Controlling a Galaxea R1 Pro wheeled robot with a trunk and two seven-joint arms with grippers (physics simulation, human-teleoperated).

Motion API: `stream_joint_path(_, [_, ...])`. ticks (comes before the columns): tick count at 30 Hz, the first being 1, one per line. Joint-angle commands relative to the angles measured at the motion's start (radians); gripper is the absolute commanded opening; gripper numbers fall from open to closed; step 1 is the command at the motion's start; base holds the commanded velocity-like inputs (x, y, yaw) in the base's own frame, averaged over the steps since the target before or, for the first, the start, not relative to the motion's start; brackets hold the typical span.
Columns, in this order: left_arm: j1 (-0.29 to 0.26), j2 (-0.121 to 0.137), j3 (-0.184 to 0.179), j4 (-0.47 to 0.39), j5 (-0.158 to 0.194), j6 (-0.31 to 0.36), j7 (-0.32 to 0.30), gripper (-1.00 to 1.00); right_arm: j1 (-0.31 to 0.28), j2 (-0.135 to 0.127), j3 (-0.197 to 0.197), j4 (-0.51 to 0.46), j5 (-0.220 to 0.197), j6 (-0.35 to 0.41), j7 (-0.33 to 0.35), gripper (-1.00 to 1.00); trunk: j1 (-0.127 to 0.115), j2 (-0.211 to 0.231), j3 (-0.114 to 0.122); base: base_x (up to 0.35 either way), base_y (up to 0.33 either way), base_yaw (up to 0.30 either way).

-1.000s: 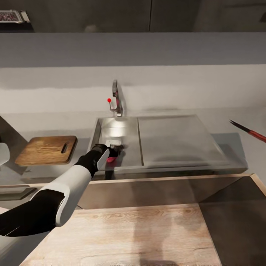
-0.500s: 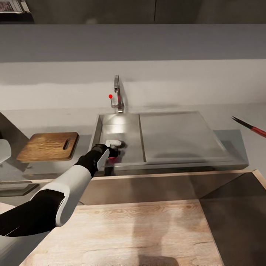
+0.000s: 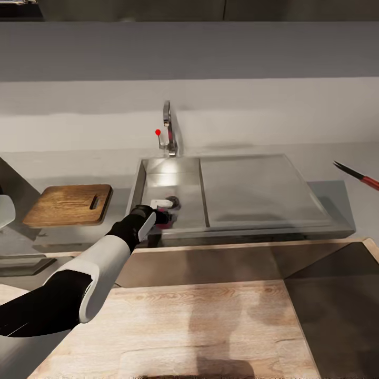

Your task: In the kitchen, take the Vidalia onion out of the sink, dice it on the chopping board with the paring knife, put the diced onion into the bowl on the countertop, then place both the paring knife and the chopping board into the sink.

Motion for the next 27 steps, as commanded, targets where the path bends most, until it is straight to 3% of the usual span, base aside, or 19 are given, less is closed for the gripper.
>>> stream_joint_path(1, [-0.001,0.001,-0.007,-0.001,0.011,0.004,0.007,1.00,0.000,0.002,-0.005,-0.001,0.010,-0.002,0.006,1.00,0.001,-0.002,-0.003,-0.017,0.018,0.000])
stream_joint_path(15, [-0.001,0.000,-0.007,-0.001,0.011,0.004,0.008,1.00,0.000,0.001,-0.005,0.001,0.010,-0.002,0.006,1.00,0.001,-0.002,-0.025,-0.012,0.017,0.000])
stream_joint_path(27, [-0.001,-0.001,-0.007,-0.002,0.011,0.004,0.008,1.00,0.000,0.001,-0.005,0.004,0.010,-0.002,0.006,1.00,0.001,-0.002,-0.027,0.004,0.001,0.000])
